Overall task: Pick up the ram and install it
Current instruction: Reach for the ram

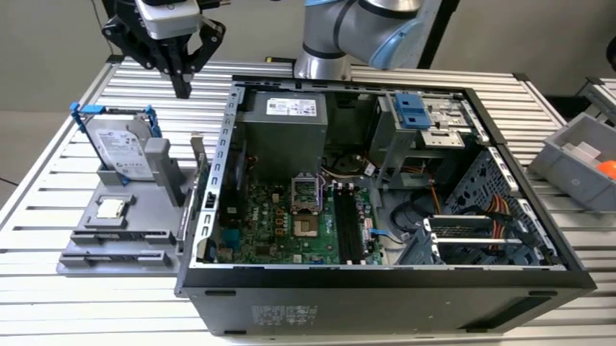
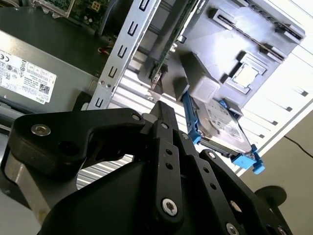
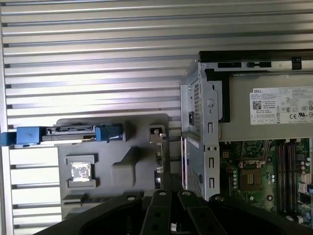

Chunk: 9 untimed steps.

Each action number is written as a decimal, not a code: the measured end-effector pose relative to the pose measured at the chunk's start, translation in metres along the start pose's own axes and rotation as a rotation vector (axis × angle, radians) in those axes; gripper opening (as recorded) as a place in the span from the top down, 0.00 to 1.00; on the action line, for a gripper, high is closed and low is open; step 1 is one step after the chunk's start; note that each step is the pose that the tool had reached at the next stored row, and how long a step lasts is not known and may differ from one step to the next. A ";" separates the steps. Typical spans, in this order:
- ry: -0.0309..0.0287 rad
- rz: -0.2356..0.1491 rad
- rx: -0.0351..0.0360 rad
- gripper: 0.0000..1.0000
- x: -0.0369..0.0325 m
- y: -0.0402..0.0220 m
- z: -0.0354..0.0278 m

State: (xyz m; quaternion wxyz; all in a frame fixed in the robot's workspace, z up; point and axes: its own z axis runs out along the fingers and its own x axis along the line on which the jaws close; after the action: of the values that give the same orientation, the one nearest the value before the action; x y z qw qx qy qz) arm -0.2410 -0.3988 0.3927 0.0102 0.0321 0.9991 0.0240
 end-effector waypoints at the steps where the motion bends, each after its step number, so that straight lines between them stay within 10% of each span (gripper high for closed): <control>1: -0.0001 0.000 -0.0001 1.00 0.0011 -0.0001 0.0000; 9: 0.0000 0.000 -0.0001 1.00 0.0109 -0.0007 -0.0002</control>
State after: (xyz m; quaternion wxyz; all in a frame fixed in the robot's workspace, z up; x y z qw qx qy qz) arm -0.2519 -0.3988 0.3926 0.0103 0.0321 0.9991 0.0241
